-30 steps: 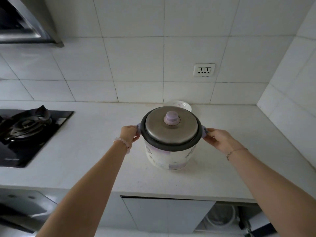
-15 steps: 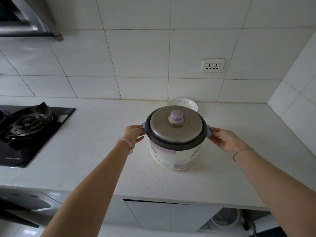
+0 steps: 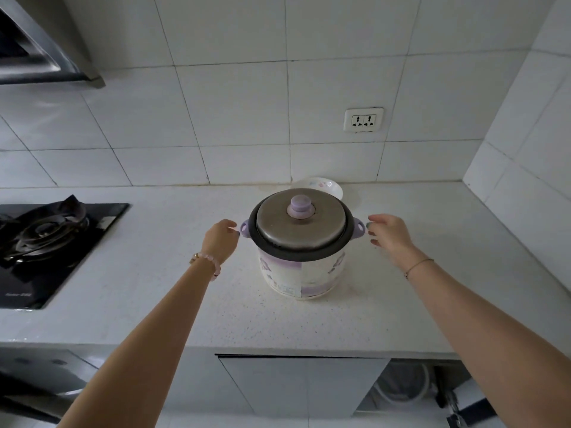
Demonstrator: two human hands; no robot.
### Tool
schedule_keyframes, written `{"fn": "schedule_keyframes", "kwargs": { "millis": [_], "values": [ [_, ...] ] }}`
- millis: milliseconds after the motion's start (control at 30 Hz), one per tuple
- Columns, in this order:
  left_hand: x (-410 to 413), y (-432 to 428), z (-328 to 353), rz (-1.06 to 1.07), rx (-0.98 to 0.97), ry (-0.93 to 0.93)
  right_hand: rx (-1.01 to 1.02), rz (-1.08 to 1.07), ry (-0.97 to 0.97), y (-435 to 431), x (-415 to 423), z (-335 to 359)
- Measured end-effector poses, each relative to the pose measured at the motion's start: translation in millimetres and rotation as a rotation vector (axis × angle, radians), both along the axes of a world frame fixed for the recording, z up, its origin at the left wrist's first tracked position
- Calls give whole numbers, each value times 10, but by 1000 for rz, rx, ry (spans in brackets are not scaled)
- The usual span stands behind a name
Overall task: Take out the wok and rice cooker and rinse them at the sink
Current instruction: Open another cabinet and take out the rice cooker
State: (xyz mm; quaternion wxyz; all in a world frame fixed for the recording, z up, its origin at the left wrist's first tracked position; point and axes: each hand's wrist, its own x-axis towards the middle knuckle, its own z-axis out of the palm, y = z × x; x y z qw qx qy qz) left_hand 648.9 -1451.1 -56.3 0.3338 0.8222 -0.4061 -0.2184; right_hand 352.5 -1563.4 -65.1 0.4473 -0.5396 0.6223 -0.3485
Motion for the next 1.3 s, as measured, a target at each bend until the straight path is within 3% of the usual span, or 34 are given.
{"fn": "schedule_keyframes", "kwargs": {
  "millis": [133, 267, 333, 467, 1000, 1133, 1300],
  "values": [
    [-300, 264, 185, -140, -187, -494, -417, 112, 365, 322, -55, 71],
    [-806, 569, 294, -240, -395, -758, -894, 83, 553, 802, -168, 134],
    [-1054, 702, 282, -299, -452, -853, -981, 102, 671, 1007, -283, 143],
    [-1534, 943, 214, -373, -517, -946, -944, 148, 795, 1413, -559, 138],
    [-3225, 1814, -40, -478, -488, -1013, -790, -26, 857, 2615, -2462, -331],
    [-3650, 2111, -61, -468, -473, -983, -612, -47, 969, 2814, -3166, -708],
    [-3985, 2547, -146, -462, -426, -971, -227, 40, 1112, 3070, -3909, -1301]
  ]
}}
